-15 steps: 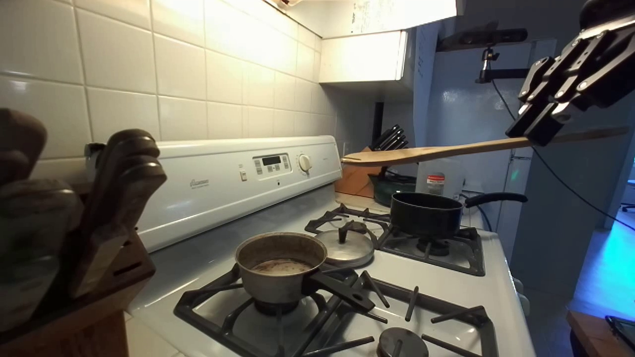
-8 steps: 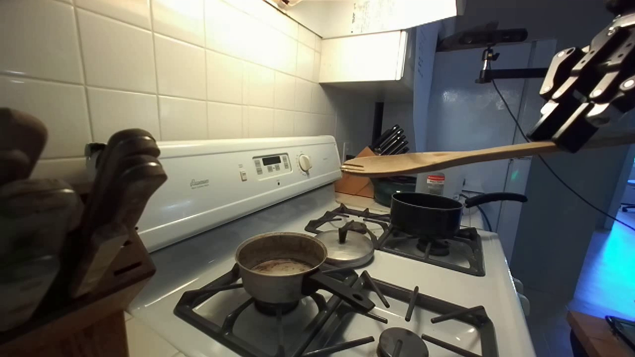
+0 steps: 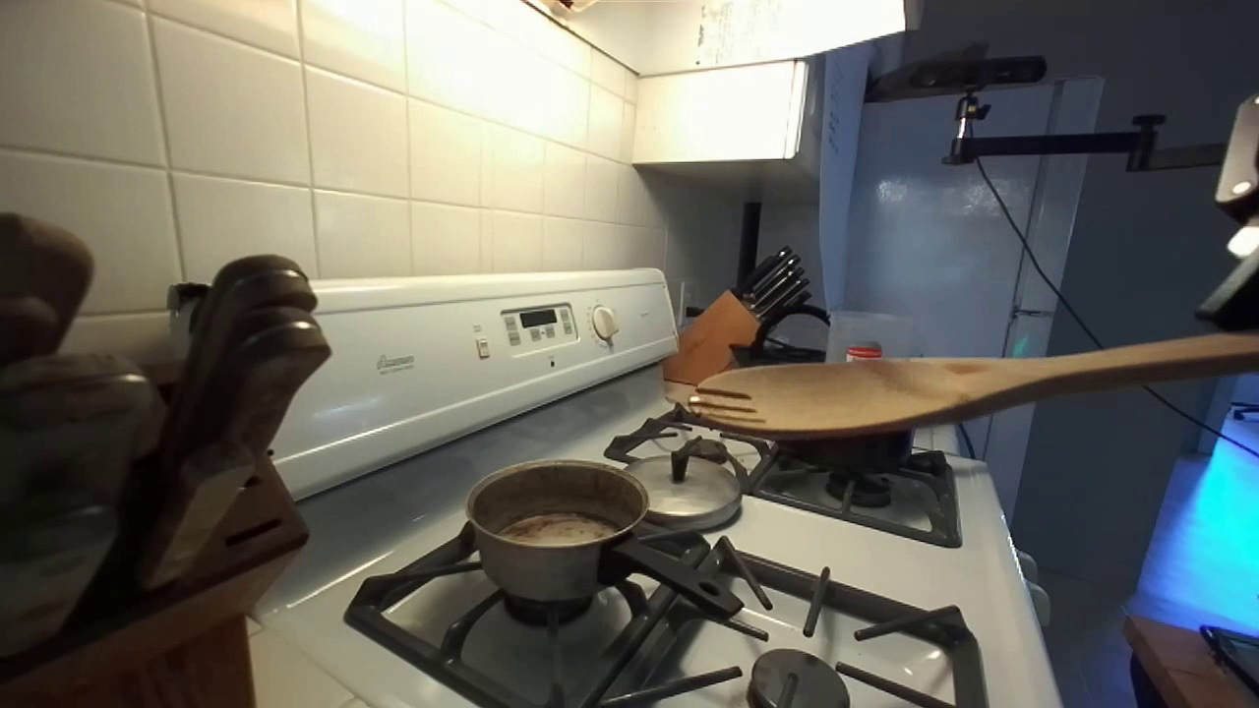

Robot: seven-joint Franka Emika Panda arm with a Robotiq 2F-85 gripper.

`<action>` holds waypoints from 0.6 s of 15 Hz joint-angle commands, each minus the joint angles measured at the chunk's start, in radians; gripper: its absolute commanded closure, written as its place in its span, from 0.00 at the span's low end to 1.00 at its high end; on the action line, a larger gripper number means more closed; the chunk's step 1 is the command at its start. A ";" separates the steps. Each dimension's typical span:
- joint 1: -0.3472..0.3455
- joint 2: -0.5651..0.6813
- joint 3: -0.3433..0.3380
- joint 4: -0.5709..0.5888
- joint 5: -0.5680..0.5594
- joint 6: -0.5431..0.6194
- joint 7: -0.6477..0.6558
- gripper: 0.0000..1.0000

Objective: Pick up the wooden spoon, then move it around in the pot and then place it on the counter

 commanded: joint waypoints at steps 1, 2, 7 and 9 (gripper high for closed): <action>0.032 0.114 0.036 0.000 0.040 0.138 0.026 0.93; 0.032 0.149 0.040 -0.001 0.037 0.181 0.027 0.93; 0.020 0.339 0.041 -0.008 0.011 0.380 0.019 0.93; 0.031 0.298 0.032 -0.013 0.003 0.340 0.025 0.93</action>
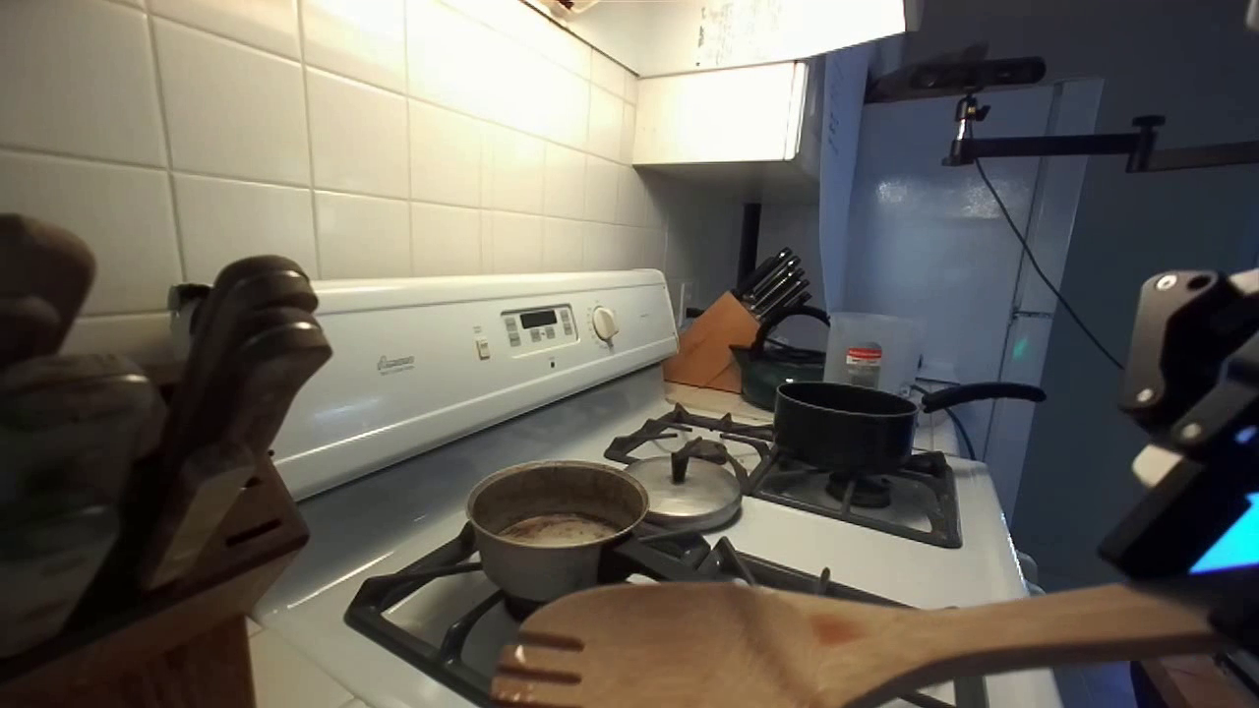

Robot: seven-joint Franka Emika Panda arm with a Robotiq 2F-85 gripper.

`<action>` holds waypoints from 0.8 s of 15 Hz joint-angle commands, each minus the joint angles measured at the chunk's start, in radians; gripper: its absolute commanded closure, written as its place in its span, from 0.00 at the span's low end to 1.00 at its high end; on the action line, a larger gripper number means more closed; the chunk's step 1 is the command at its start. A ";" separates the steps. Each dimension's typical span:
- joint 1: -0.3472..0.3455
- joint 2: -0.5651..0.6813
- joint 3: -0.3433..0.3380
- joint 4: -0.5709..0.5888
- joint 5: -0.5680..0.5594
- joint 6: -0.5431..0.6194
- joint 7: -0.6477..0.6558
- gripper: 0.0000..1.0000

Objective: Pick up the wooden spoon, then move it around in the pot and then place it on the counter

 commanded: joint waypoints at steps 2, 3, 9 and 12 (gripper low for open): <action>0.006 0.033 -0.010 0.003 -0.009 0.010 0.005 0.73; 0.006 0.031 -0.011 0.004 -0.009 0.010 0.004 0.73; 0.010 0.100 0.005 0.013 -0.002 0.077 0.014 0.93; 0.007 0.193 0.021 0.027 -0.006 0.145 0.018 0.93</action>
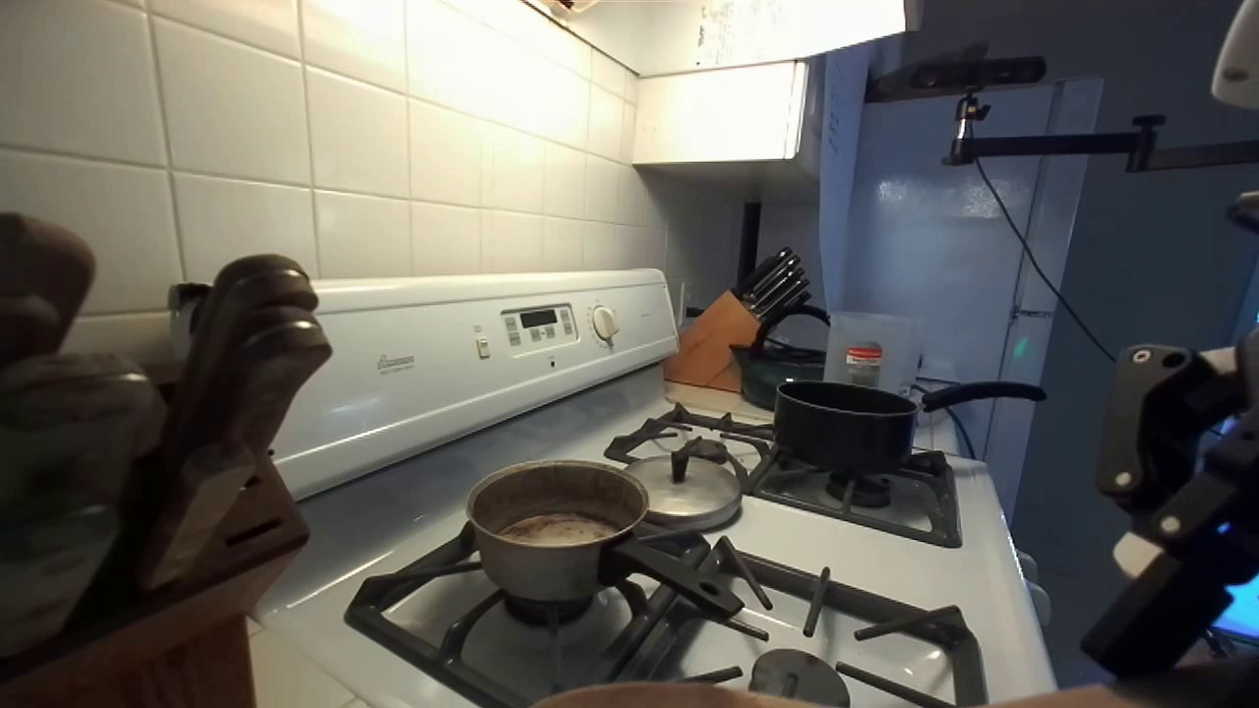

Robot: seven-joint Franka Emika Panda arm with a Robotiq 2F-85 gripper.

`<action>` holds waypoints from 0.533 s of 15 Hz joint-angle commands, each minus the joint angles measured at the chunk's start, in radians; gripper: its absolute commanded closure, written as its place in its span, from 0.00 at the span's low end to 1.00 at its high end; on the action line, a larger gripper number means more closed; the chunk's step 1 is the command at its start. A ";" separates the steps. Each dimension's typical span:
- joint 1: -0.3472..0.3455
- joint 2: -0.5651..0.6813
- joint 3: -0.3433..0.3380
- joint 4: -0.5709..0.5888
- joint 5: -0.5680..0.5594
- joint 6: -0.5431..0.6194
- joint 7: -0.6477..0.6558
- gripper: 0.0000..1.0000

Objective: Pick up the wooden spoon, then move it around in the pot and then place it on the counter

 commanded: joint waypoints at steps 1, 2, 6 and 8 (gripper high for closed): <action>0.001 0.138 0.016 0.030 -0.004 0.101 0.020 0.93; -0.017 0.169 0.031 0.031 -0.017 0.139 0.033 0.93; -0.159 0.281 0.149 0.043 -0.078 0.271 0.149 0.93; -0.287 0.298 0.249 0.043 -0.138 0.307 0.230 0.93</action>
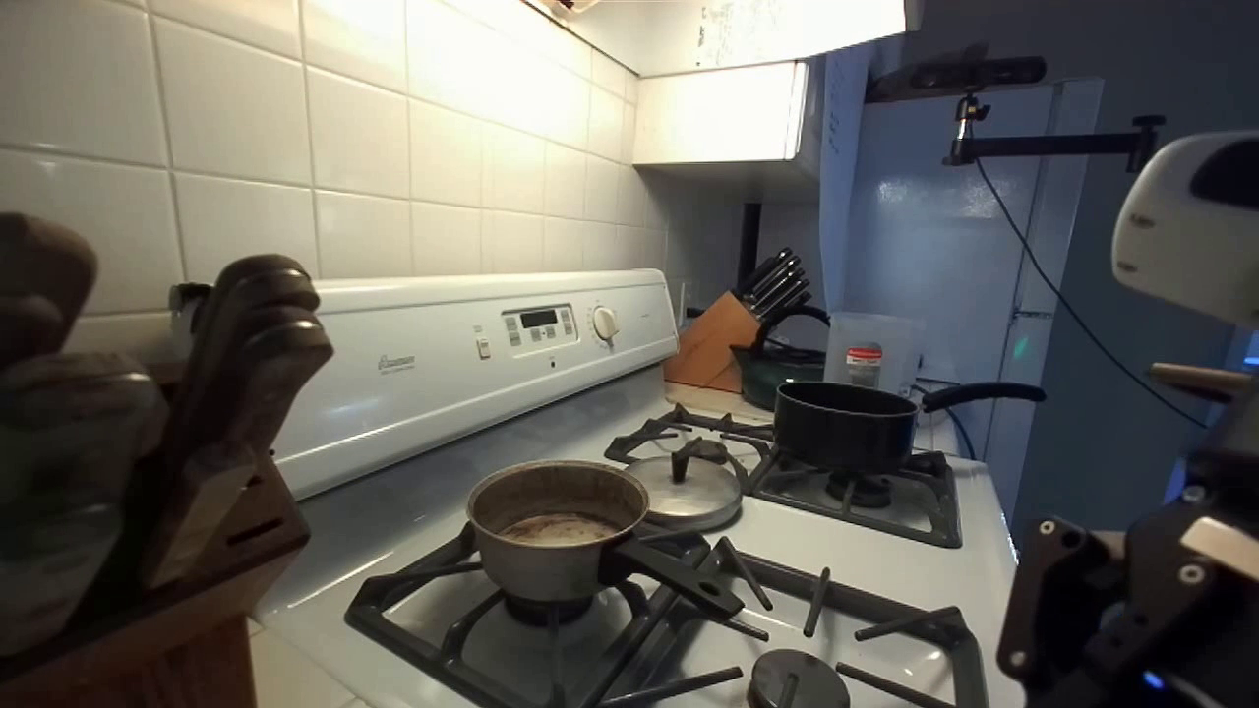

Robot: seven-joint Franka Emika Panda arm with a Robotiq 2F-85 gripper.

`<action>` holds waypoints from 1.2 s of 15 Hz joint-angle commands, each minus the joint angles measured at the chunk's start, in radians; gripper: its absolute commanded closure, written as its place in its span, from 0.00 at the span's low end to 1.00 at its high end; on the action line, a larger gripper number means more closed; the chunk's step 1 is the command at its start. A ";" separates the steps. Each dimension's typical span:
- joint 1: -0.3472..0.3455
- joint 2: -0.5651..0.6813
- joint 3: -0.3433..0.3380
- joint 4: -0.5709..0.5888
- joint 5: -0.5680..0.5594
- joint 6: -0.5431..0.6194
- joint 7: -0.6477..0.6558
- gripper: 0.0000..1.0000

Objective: Pick up the wooden spoon, then move it around in the pot and then place it on the counter

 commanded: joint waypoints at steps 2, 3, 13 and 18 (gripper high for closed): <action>-0.298 0.040 0.236 0.019 -0.147 0.081 0.201 0.93; -0.348 0.037 0.285 0.024 -0.156 0.068 0.231 0.93; -0.859 -0.083 0.937 0.070 -0.134 0.047 0.580 0.93; -0.966 -0.079 1.055 0.086 -0.136 0.063 0.589 0.73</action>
